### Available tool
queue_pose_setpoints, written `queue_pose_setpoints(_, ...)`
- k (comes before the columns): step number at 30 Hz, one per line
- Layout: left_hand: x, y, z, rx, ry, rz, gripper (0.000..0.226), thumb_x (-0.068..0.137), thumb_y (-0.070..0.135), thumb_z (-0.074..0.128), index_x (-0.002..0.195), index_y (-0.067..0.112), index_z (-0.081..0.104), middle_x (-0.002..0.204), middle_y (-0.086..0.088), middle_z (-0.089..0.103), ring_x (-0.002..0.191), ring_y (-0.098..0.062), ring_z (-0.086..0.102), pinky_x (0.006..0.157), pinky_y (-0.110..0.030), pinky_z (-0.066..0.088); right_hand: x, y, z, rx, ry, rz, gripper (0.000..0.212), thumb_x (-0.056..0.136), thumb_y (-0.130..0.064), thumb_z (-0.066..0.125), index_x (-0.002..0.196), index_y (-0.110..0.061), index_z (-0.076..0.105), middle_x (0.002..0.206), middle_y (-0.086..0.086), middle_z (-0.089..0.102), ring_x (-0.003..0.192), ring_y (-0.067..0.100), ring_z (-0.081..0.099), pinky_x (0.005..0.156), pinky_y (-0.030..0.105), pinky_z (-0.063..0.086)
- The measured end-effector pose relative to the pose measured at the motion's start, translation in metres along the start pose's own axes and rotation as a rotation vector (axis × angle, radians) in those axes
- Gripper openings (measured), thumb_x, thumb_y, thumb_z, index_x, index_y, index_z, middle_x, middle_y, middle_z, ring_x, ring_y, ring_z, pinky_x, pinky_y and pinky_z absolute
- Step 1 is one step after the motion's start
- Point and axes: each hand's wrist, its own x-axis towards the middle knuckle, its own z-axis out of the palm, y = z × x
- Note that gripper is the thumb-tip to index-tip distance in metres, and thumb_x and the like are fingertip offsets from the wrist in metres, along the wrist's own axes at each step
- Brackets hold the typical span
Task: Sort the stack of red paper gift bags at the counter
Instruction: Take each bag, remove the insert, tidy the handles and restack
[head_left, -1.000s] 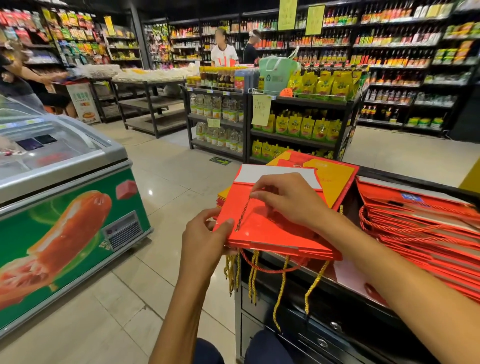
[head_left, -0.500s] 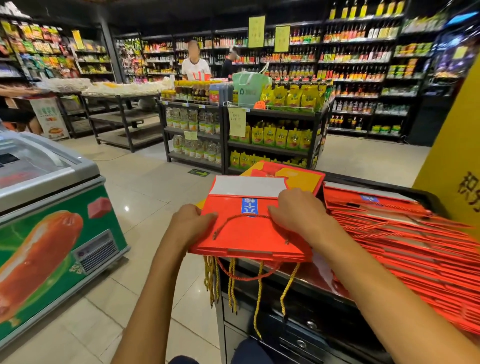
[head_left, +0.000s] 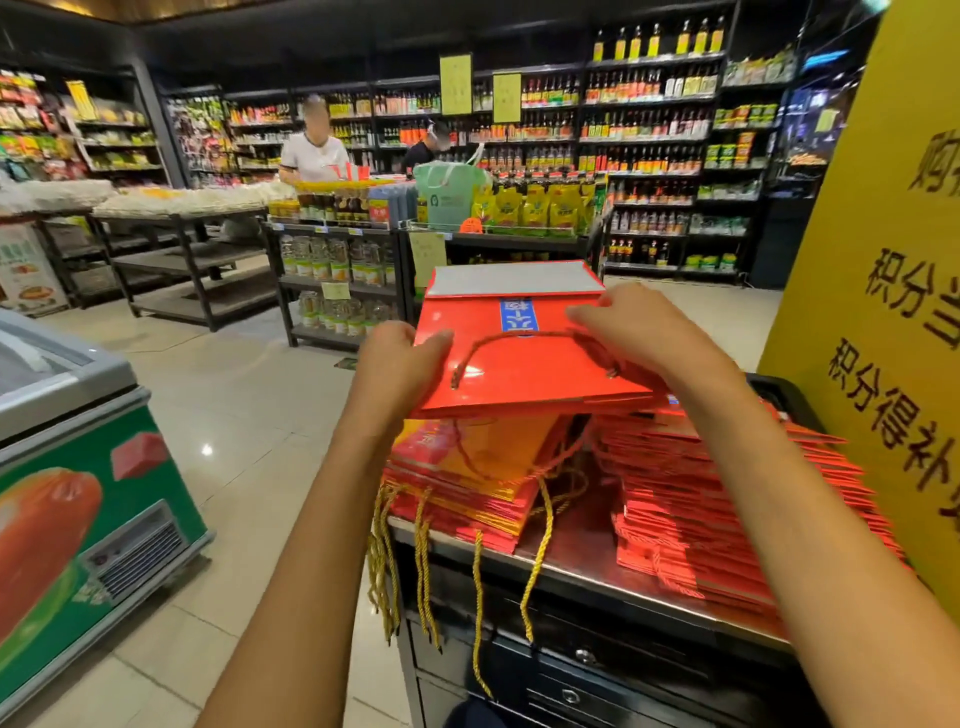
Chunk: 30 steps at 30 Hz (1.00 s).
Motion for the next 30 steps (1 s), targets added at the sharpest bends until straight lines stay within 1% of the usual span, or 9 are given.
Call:
queue_pose_setpoints(3,0.016,0.033,0.05,-0.002,-0.114,-0.006,0.036,0.089,0.032,0.068,0.074,-0.001,0.065,0.077,-0.023,0.068,0.072,-0.037,0.065,0.057,-0.035,0.038,0.005,0.033,-0.035,0.02,-0.02,0.057,0.036,0.099,-0.042,0.057,0.076,-0.015,0.062,0.069,0.005,0.06,0.066,0.025,0.057,0.055,0.026,0.038)
queue_pose_setpoints(6,0.016,0.049,0.1,0.058,-0.27,-0.05,0.021,0.078,0.023,0.061,0.076,0.003,0.062,0.068,-0.017,0.059,0.068,-0.037,0.06,0.048,-0.031,0.03,0.002,0.07,-0.055,-0.027,-0.071,0.174,0.04,0.1,-0.042,0.058,0.069,-0.016,0.058,0.063,0.004,0.057,0.06,0.025,0.053,0.052,0.028,0.035)
queue_pose_setpoints(8,0.01,0.05,0.128,0.056,-0.345,-0.056,0.013,0.078,0.015,0.061,0.08,0.003,0.067,0.075,-0.023,0.064,0.075,-0.041,0.064,0.047,-0.03,0.031,-0.004,0.09,-0.06,-0.082,-0.126,0.254,0.042,0.101,-0.044,0.058,0.076,-0.01,0.064,0.074,0.012,0.064,0.059,0.021,0.054,0.055,0.029,0.04)
queue_pose_setpoints(12,-0.005,0.047,0.166,0.19,-0.45,-0.035,0.027,0.082,0.017,0.066,0.1,-0.002,0.073,0.112,-0.025,0.07,0.107,-0.039,0.065,0.07,-0.035,0.042,-0.011,0.124,-0.058,-0.154,-0.188,0.358,0.057,0.1,-0.048,0.059,0.121,0.004,0.067,0.125,0.023,0.068,0.106,0.035,0.066,0.082,0.035,0.048)
queue_pose_setpoints(15,-0.007,0.045,0.173,0.262,-0.475,-0.02,0.041,0.081,0.029,0.064,0.109,0.001,0.07,0.114,-0.017,0.067,0.112,-0.038,0.062,0.077,-0.035,0.043,-0.007,0.14,-0.052,-0.236,-0.251,0.392,0.061,0.097,-0.057,0.058,0.126,-0.004,0.065,0.131,0.018,0.065,0.095,0.03,0.06,0.079,0.03,0.042)
queue_pose_setpoints(19,0.0,0.051,0.169,0.333,-0.43,0.124,0.044,0.094,0.034,0.051,0.122,0.002,0.062,0.121,-0.016,0.062,0.112,-0.037,0.058,0.084,-0.039,0.046,-0.002,0.147,-0.05,-0.285,-0.283,0.371,0.063,0.095,-0.065,0.055,0.128,-0.012,0.061,0.129,0.011,0.064,0.104,0.028,0.06,0.083,0.032,0.044)
queue_pose_setpoints(24,-0.017,0.051,0.184,0.386,-0.812,0.204,0.046,0.103,0.044,0.047,0.13,0.011,0.063,0.133,-0.012,0.064,0.11,-0.027,0.062,0.09,-0.034,0.047,-0.015,0.143,-0.033,-0.324,-0.417,0.315,0.08,0.097,-0.073,0.038,0.151,-0.015,0.048,0.158,0.007,0.044,0.142,0.025,0.045,0.115,0.034,0.034)
queue_pose_setpoints(28,-0.04,0.028,0.202,0.447,-0.929,0.204,0.054,0.109,0.046,0.03,0.134,0.011,0.063,0.139,-0.017,0.061,0.122,-0.032,0.06,0.106,-0.039,0.045,-0.034,0.174,-0.004,-0.244,-0.464,0.308,0.087,0.088,-0.086,0.03,0.14,-0.023,0.06,0.148,0.002,0.057,0.131,0.023,0.056,0.116,0.038,0.036)
queue_pose_setpoints(30,-0.045,0.025,0.204,0.441,-0.924,0.217,0.053,0.11,0.044,0.028,0.134,0.012,0.063,0.142,-0.017,0.059,0.126,-0.033,0.057,0.108,-0.04,0.042,-0.037,0.183,0.003,-0.215,-0.443,0.321,0.075,0.095,-0.077,0.034,0.137,-0.022,0.061,0.143,0.002,0.061,0.125,0.023,0.059,0.113,0.037,0.039)
